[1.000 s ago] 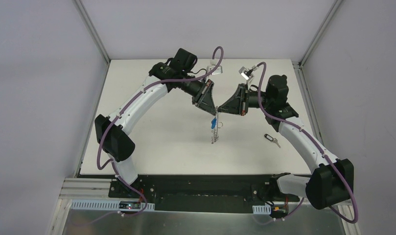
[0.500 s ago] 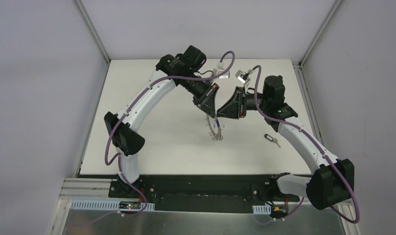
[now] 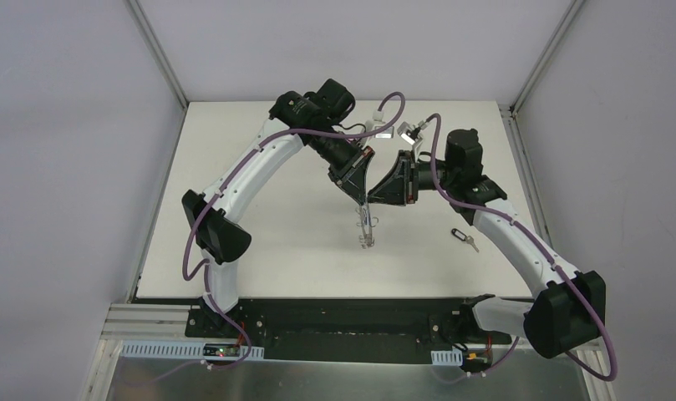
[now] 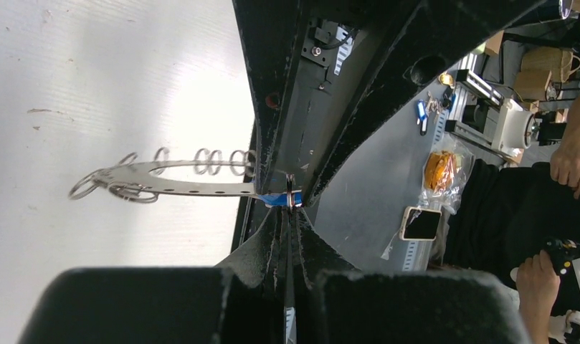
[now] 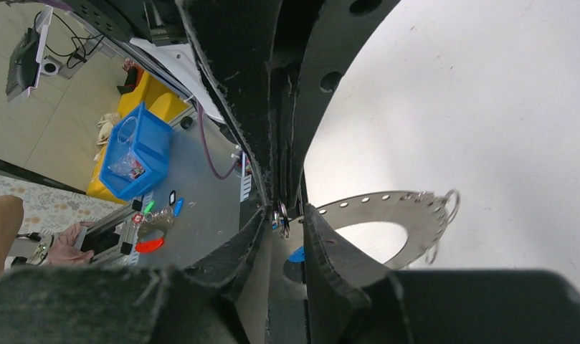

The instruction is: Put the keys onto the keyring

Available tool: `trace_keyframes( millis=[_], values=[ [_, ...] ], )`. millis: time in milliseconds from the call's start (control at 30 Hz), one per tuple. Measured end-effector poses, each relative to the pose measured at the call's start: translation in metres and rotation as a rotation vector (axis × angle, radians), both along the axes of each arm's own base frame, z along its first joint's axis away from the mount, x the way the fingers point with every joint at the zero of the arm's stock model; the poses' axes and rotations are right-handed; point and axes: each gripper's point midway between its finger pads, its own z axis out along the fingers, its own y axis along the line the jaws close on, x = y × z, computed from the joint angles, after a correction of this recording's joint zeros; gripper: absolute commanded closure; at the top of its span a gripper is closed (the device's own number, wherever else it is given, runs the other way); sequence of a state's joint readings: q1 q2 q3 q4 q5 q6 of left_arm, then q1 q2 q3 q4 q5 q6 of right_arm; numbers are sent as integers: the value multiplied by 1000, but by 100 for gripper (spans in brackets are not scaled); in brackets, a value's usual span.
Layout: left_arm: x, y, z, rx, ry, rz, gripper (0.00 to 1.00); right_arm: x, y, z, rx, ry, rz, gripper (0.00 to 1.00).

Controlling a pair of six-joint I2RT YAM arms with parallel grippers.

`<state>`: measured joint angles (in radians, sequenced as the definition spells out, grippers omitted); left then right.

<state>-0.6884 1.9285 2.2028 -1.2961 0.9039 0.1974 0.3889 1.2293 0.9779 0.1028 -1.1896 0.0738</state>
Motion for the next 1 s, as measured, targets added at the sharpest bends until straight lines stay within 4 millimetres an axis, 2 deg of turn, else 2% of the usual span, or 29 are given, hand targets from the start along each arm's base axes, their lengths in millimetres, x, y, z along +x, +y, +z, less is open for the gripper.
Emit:
trace_keyframes(
  millis=[67, 167, 233, 300, 400, 500, 700, 1000],
  values=[
    [0, 0, 0, 0, -1, -1, 100, -1, 1, -1, -1, -1, 5, 78],
    [0, 0, 0, 0, -1, -1, 100, -2, 2, -1, -2, -6, 10, 94],
    [0, 0, 0, 0, -1, -1, 100, -2, 2, -1, -2, -7, 9, 100],
    [0, 0, 0, 0, -3, -3, 99, -2, 2, -1, -3, -4, 10, 100],
    [0, 0, -1, -6, -11, -12, 86, -2, 1, 0, -1, 3, 7, 100],
    [0, -1, -8, -22, -7, -22, 82, 1, 0, 3, 9, 22, -7, 100],
    [-6, -3, -23, -59, 14, -22, 82, 12, -5, 13, 50, 42, -52, 100],
    [3, -8, -7, -137, -36, -9, 83, 15, -6, 16, 70, 49, -62, 100]
  ],
)
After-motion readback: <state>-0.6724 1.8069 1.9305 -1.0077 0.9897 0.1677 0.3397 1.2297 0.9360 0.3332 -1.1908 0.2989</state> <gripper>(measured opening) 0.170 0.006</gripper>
